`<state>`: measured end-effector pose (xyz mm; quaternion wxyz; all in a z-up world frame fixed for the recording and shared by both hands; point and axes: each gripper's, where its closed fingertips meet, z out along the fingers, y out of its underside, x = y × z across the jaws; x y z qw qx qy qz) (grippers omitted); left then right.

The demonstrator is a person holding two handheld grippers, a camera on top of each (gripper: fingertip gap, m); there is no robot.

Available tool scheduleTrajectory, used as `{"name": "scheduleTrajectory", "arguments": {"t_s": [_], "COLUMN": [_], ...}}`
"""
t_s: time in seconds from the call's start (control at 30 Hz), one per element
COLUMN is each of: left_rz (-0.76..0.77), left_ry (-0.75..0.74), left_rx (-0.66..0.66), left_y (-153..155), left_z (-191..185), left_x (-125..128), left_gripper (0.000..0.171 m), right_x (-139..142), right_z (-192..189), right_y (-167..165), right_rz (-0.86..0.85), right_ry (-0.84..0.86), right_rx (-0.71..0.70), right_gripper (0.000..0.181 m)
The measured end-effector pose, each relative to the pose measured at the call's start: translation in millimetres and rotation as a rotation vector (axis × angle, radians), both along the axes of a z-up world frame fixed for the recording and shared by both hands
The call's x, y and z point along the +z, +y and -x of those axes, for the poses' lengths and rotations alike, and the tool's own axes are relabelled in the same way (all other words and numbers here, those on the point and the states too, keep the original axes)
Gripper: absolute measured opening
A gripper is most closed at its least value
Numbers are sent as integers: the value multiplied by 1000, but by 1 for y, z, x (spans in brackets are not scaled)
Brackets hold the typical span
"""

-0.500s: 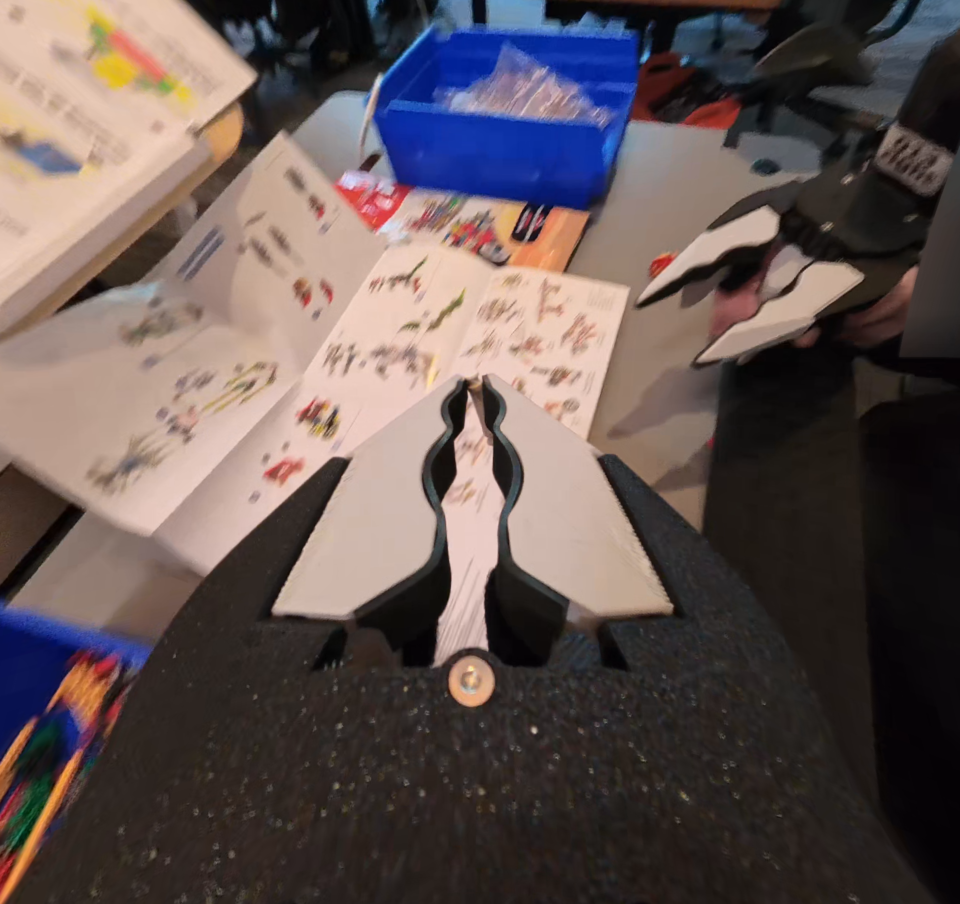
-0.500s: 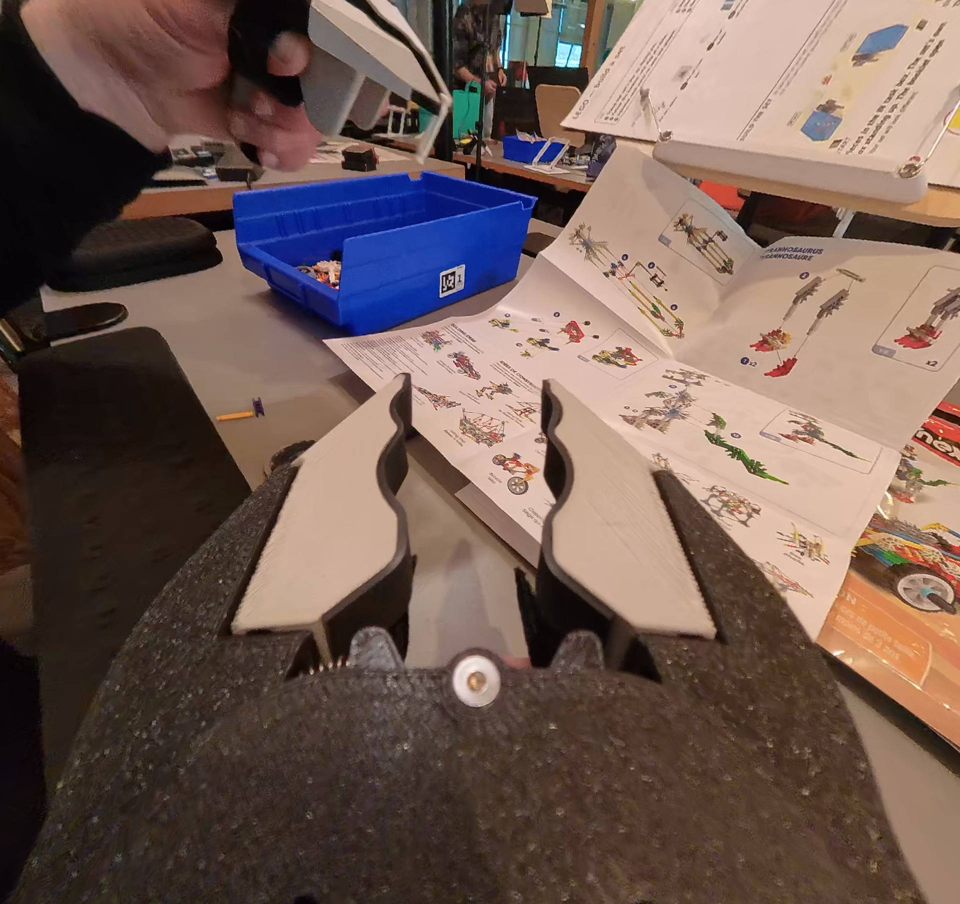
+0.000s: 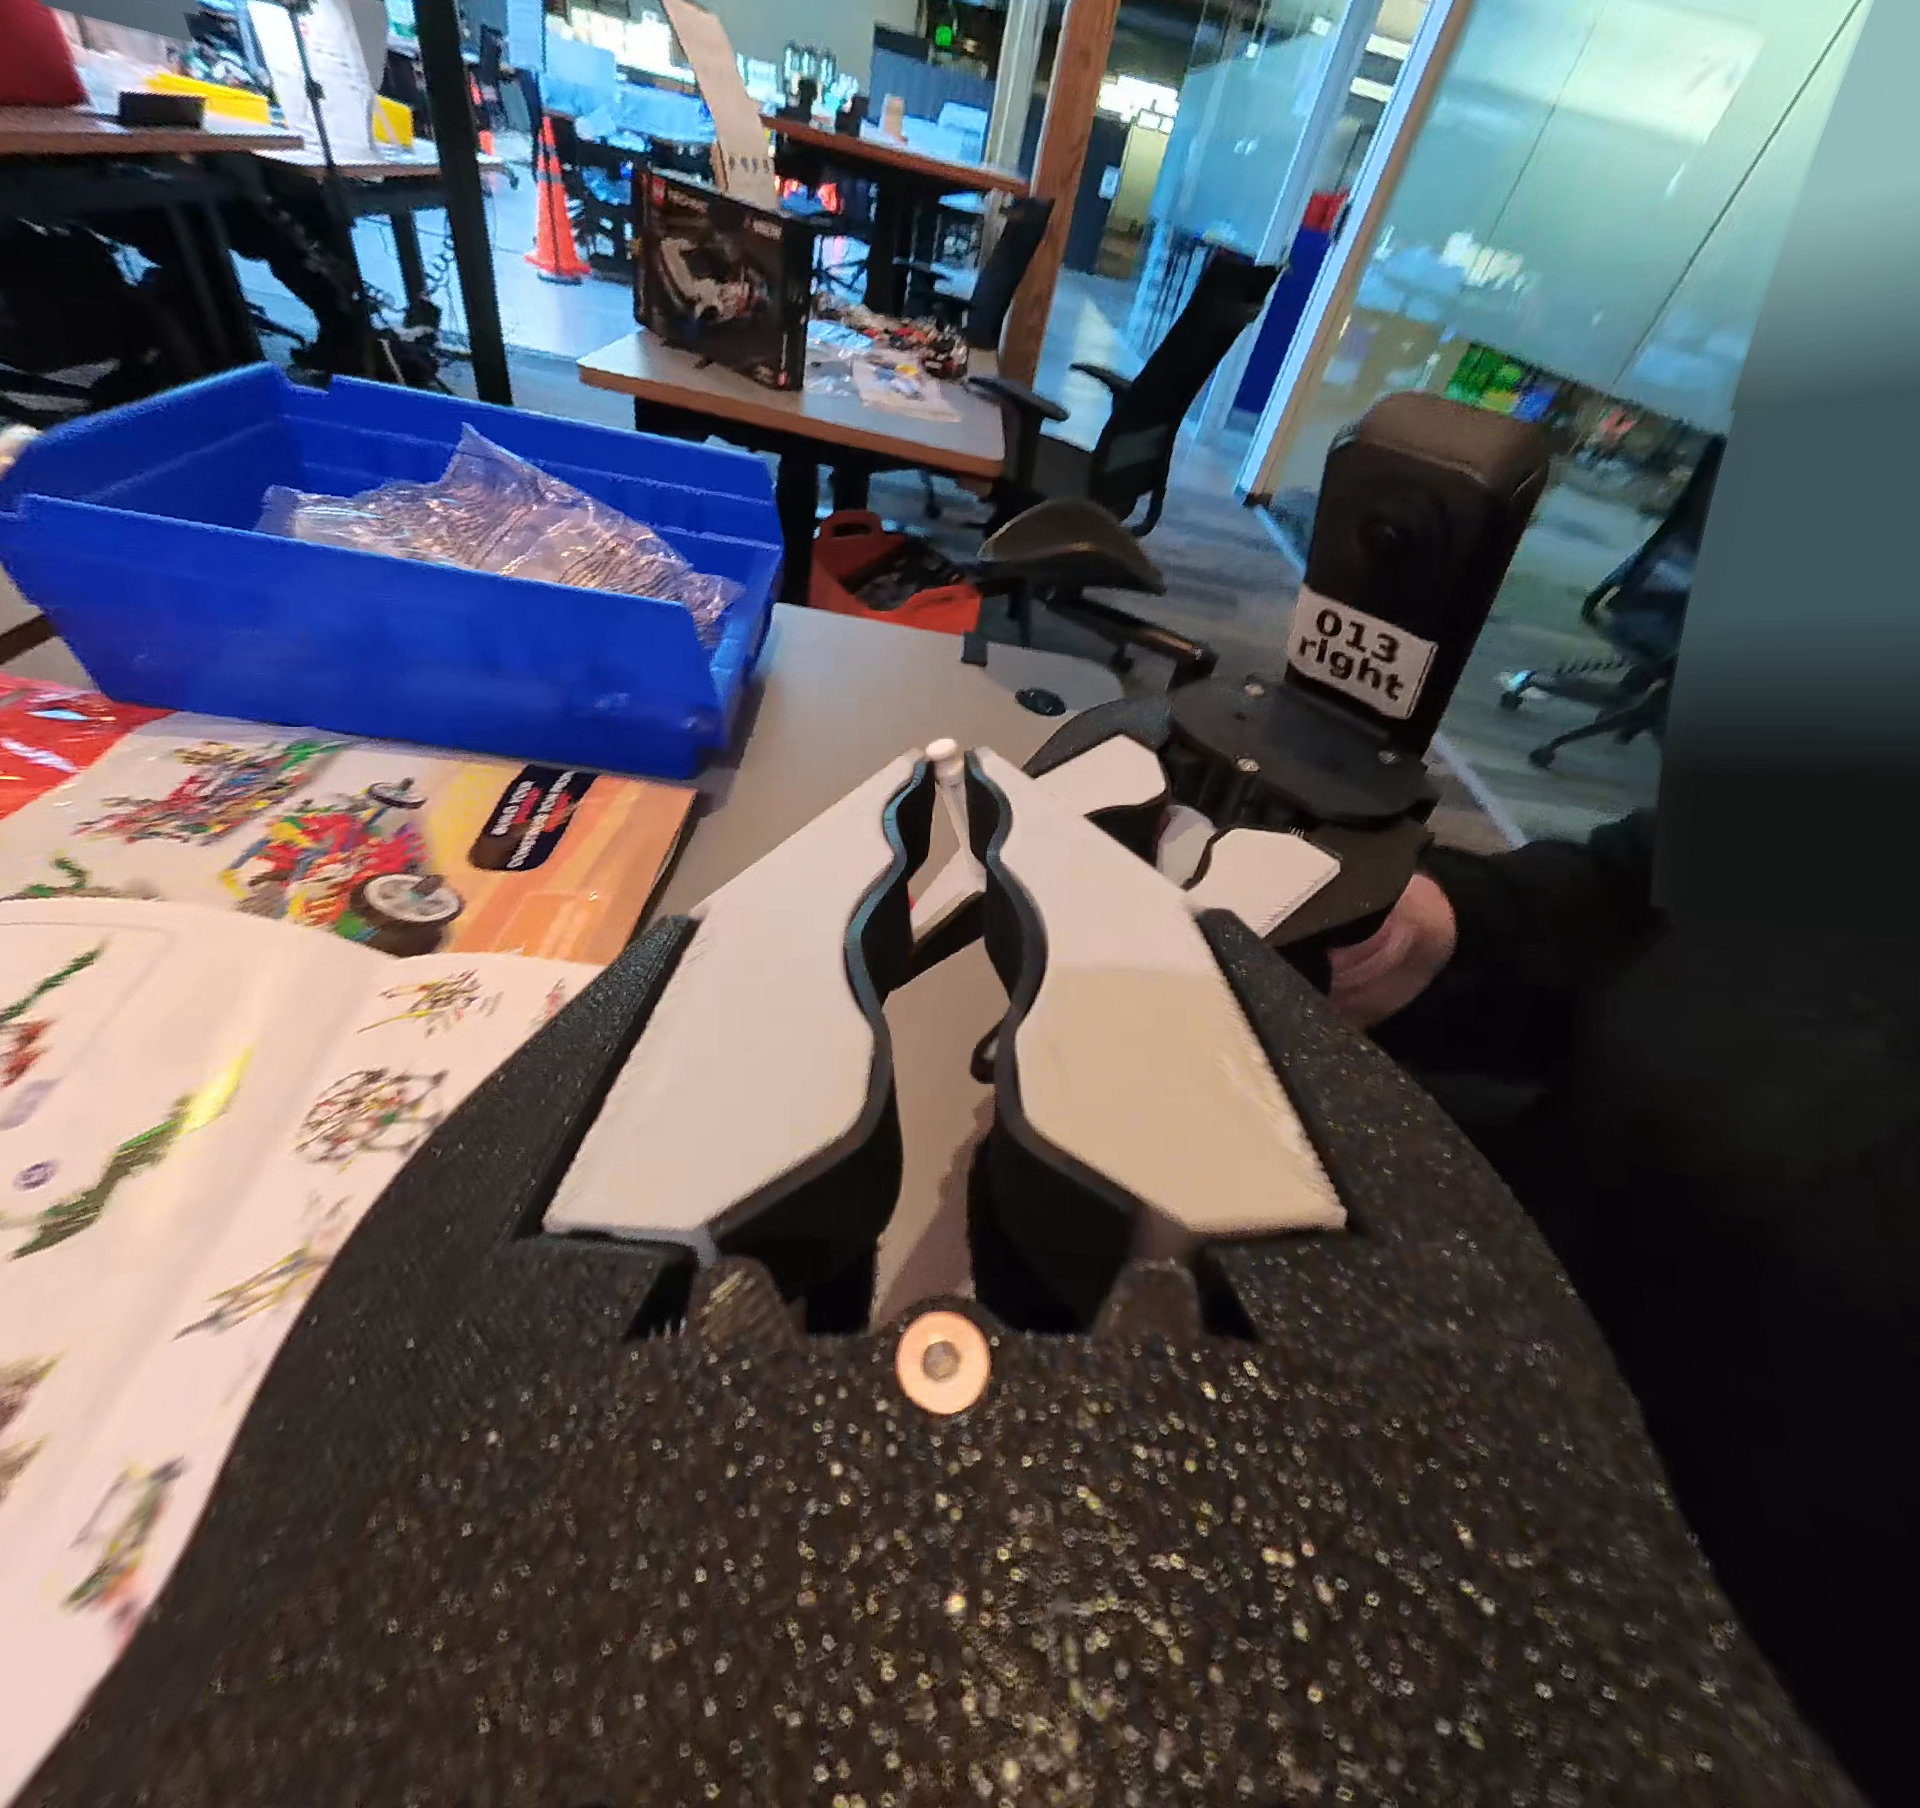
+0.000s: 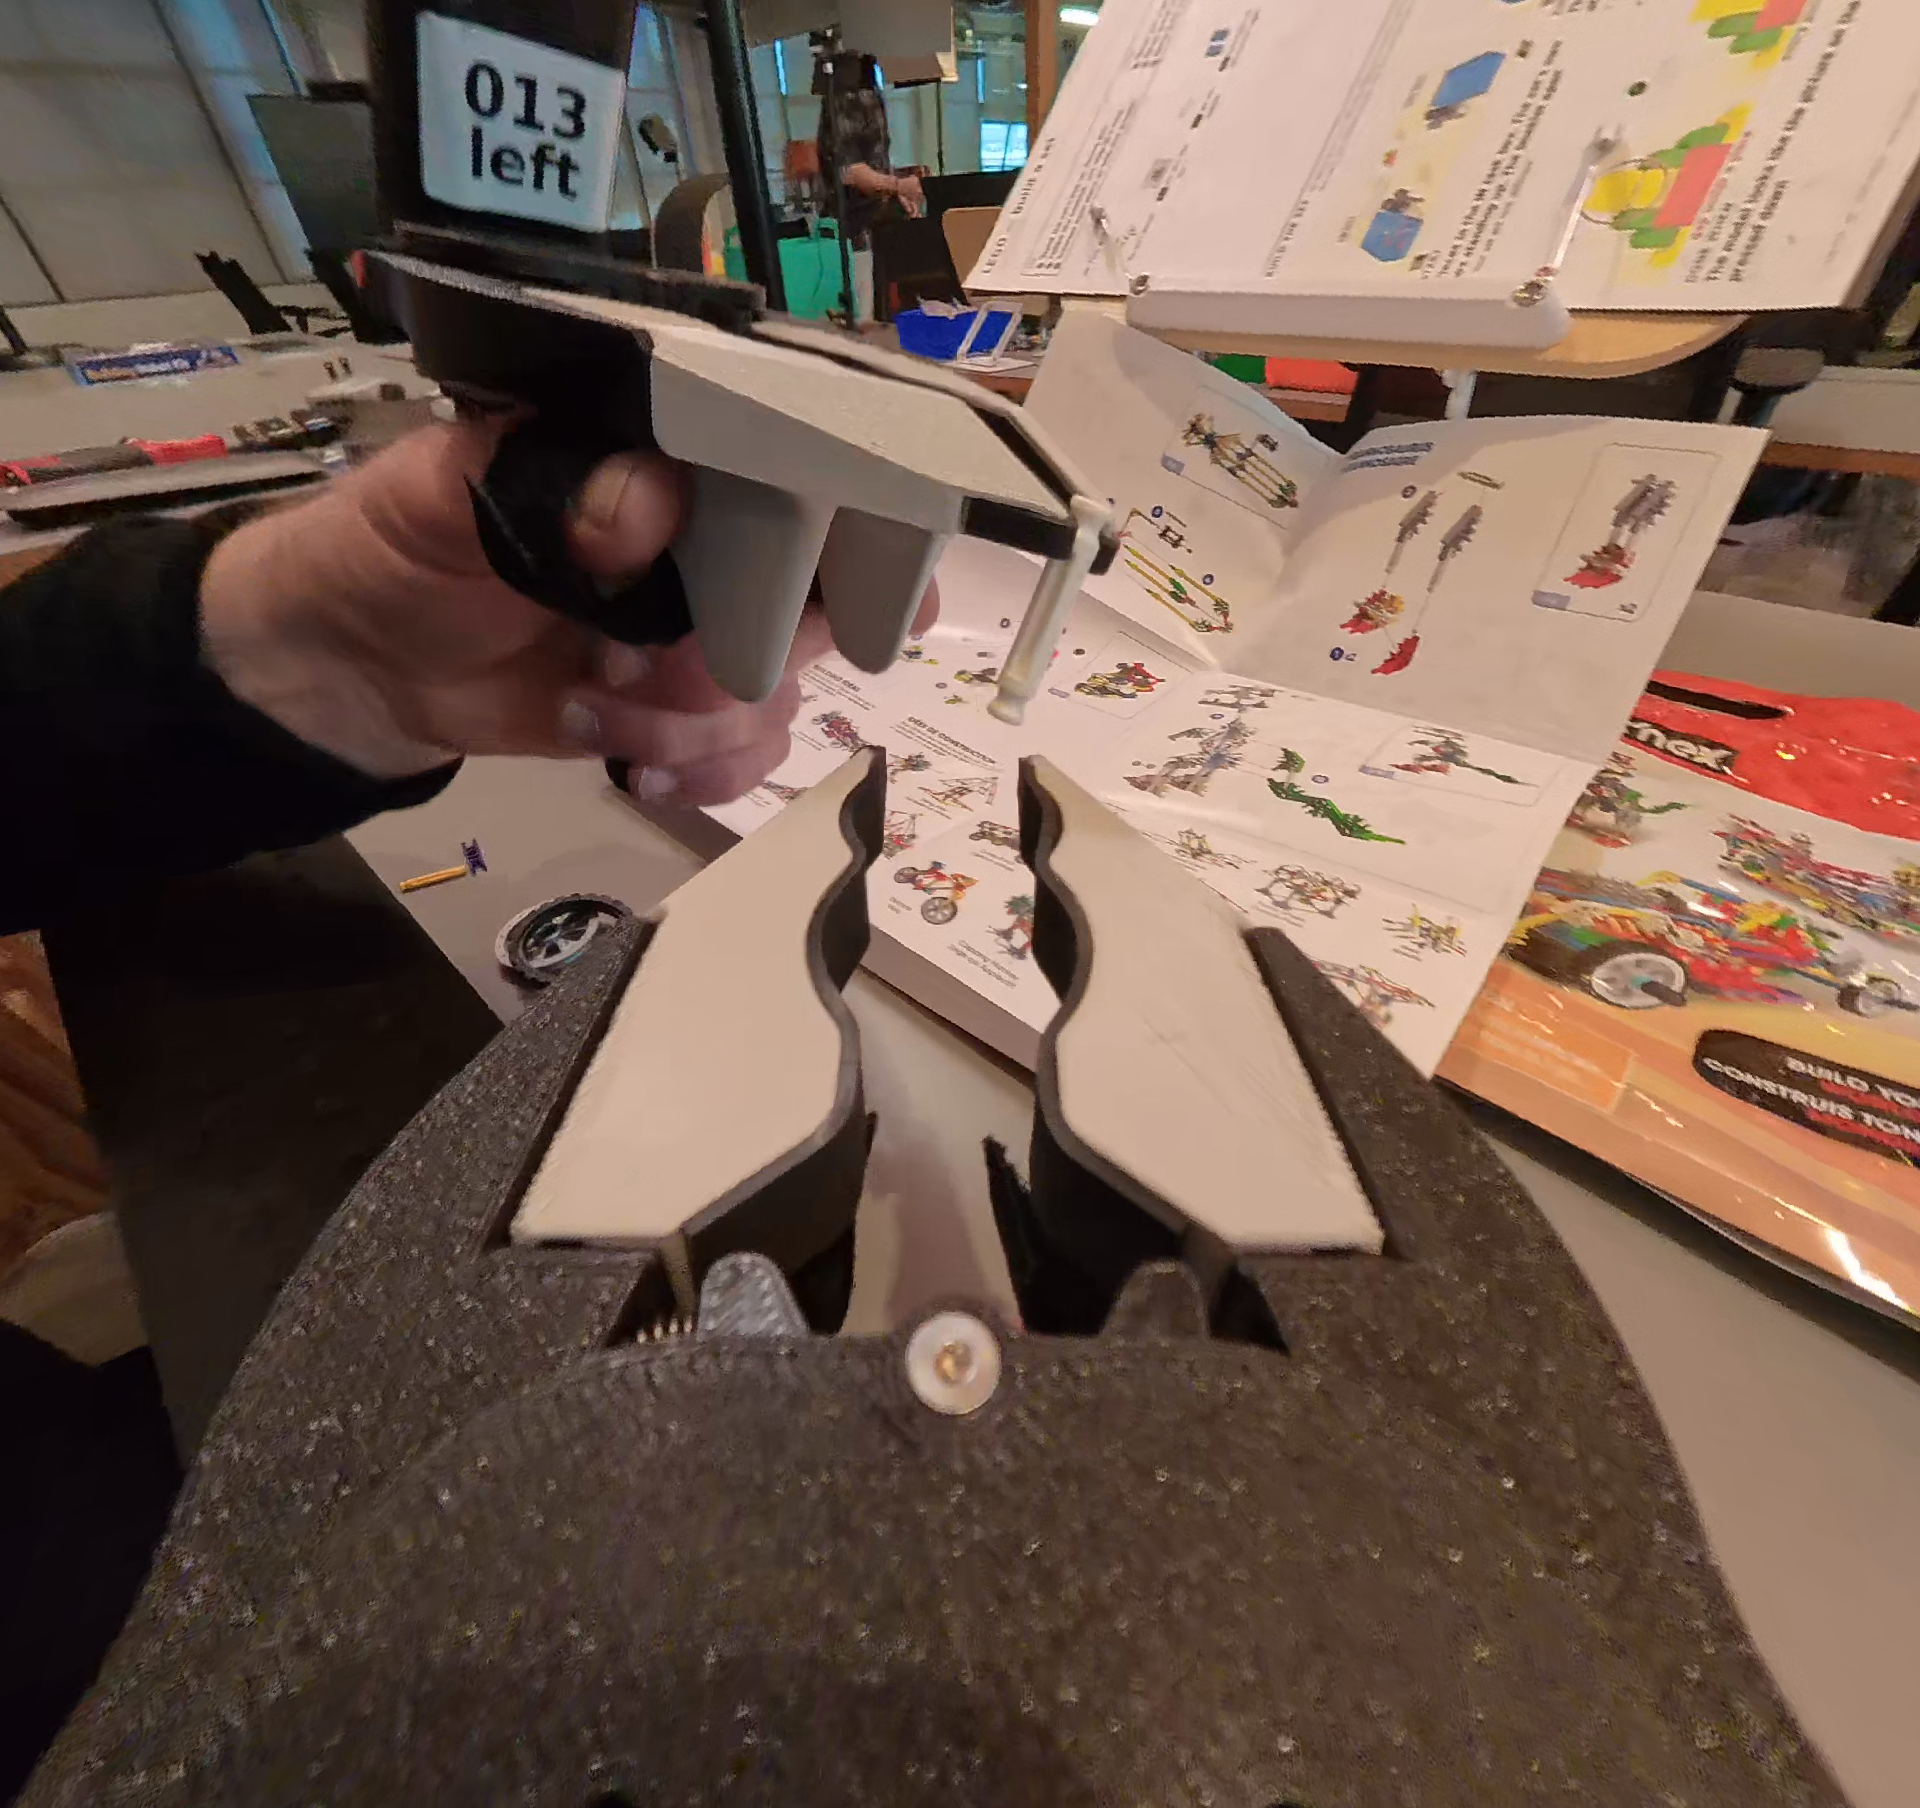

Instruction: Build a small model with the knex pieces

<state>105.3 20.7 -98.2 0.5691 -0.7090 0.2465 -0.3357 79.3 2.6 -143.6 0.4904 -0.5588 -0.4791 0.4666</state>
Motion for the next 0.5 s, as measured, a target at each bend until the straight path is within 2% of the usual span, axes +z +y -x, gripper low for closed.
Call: {"name": "scheduleTrajectory", "arguments": {"t_s": [0.07,0.23,0.37,0.5], "left_rz": [13,35,57,62], "left_ry": [-59,-206,-295,-356], "left_rx": [-18,-17,-23,-28], "left_y": [3,9,12,14], "left_z": [-7,-14,-16,-18], "left_x": [-3,-9,-13,-16], "left_gripper": [3,3,3,3], "right_x": [0,-1,-3,-6], "right_z": [-5,-18,-26,-30], "right_y": [6,14,18,21], "right_rz": [5,16,41,74], "right_ry": [11,26,38,35], "right_rx": [-22,-41,-54,-74], "right_gripper": [13,0,2,18]}}
